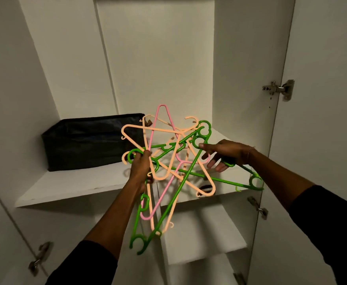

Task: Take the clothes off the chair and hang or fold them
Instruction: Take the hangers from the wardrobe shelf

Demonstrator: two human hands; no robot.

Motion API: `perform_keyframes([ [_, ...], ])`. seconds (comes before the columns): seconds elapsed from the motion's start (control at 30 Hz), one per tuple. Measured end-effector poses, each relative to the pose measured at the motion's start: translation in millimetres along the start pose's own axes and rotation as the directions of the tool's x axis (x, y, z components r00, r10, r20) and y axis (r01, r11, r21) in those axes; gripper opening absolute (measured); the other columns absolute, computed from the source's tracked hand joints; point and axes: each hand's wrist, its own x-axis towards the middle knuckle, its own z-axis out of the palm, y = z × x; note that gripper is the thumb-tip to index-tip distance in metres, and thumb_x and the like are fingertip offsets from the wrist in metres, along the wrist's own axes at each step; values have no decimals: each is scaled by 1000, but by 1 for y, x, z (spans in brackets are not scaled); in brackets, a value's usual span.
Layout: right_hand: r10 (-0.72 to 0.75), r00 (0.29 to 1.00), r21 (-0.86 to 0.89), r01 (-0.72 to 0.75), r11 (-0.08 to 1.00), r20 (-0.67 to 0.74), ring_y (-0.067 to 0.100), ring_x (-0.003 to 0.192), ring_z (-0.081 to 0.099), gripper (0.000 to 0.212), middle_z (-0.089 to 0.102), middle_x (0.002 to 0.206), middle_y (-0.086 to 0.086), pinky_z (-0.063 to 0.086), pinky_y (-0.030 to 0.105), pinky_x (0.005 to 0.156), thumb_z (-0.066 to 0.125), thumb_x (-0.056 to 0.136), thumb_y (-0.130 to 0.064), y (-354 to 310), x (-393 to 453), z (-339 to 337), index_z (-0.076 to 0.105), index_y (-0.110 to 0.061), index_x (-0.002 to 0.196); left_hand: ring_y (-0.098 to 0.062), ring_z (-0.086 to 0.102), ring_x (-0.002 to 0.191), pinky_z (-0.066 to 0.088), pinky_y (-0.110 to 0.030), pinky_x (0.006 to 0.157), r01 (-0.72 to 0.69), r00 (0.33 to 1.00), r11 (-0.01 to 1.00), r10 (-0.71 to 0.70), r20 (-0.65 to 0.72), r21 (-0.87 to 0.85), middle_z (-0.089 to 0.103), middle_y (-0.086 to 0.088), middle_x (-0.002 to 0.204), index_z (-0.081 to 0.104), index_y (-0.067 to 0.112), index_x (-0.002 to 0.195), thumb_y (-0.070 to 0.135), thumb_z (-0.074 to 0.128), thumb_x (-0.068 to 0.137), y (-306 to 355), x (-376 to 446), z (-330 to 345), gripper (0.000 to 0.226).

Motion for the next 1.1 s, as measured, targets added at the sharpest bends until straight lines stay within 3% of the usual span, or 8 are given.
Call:
perform_keyframes([
  [0.17, 53, 997, 275, -36, 961, -56, 34, 81, 68, 55, 74, 97, 14, 61, 47, 80, 60, 91, -59, 28, -48, 14, 69, -8, 109, -26, 52, 65, 43, -33, 59, -36, 992, 999, 34, 124, 9, 48, -6, 73, 53, 20, 97, 38, 54, 95, 6, -12, 18, 18],
  [0.37, 56, 998, 460, -38, 887, -27, 35, 92, 68, 66, 63, 117, 13, 56, 30, 53, 78, 76, -53, 72, -112, 22, 63, -21, 132, -19, 54, 51, 41, -23, 42, -8, 926, 1000, 10, 378, -8, 50, -10, 77, 52, 14, 110, 33, 55, 97, 15, -53, 62, 23],
  [0.43, 43, 998, 548, -13, 836, -41, 34, 104, 67, 87, 63, 121, 15, 62, 36, 65, 88, 65, -52, 89, -134, 23, 56, -23, 140, -17, 50, 48, 39, -21, 37, -19, 907, 1000, 19, 421, -6, 48, -8, 74, 52, 13, 109, 31, 54, 98, 17, -68, 76, 21],
  [0.5, 30, 998, 627, 9, 779, -52, 37, 117, 64, 72, 65, 129, 16, 57, 47, 92, 80, 77, -45, 104, -158, 22, 54, -24, 141, -16, 49, 48, 38, -21, 36, -5, 877, 1000, 12, 481, -15, 46, -7, 73, 52, 15, 108, 31, 54, 99, 16, -80, 88, 18],
  [0.57, 27, 996, 674, 36, 738, -84, 39, 122, 61, 54, 63, 133, 18, 48, 49, 102, 65, 90, -37, 120, -188, 20, 55, -25, 141, -20, 51, 58, 44, -25, 41, 5, 842, 1000, -4, 540, -2, 46, -8, 76, 53, 18, 104, 32, 54, 99, 17, -99, 104, 14],
  [0.8, 18, 963, 686, 177, 705, -267, 39, 128, 56, 71, 60, 136, 20, 44, 53, 109, 88, 73, -32, 166, -306, 7, 62, -8, 134, -12, 43, 41, 37, -21, 38, -10, 680, 999, 40, 732, -45, 43, -3, 65, 53, 21, 92, 26, 53, 100, 25, -189, 176, 10],
  [0.93, 86, 920, 675, 214, 706, -382, 34, 126, 59, 42, 65, 131, 18, 43, 53, 110, 60, 93, -19, 193, -383, 1, 59, -3, 132, -14, 34, 36, 29, -19, 41, 3, 578, 998, 43, 815, -55, 40, -3, 61, 52, 22, 101, 30, 51, 100, 26, -252, 215, 8],
  [1.1, 157, 876, 681, 229, 695, -455, 35, 122, 62, 32, 65, 128, 21, 51, 50, 103, 62, 93, -15, 239, -497, -4, 67, -6, 124, -17, 44, 42, 36, -25, 42, -25, 454, 994, 109, 884, -110, 43, -6, 66, 50, 24, 93, 28, 52, 102, 22, -354, 258, 10],
])
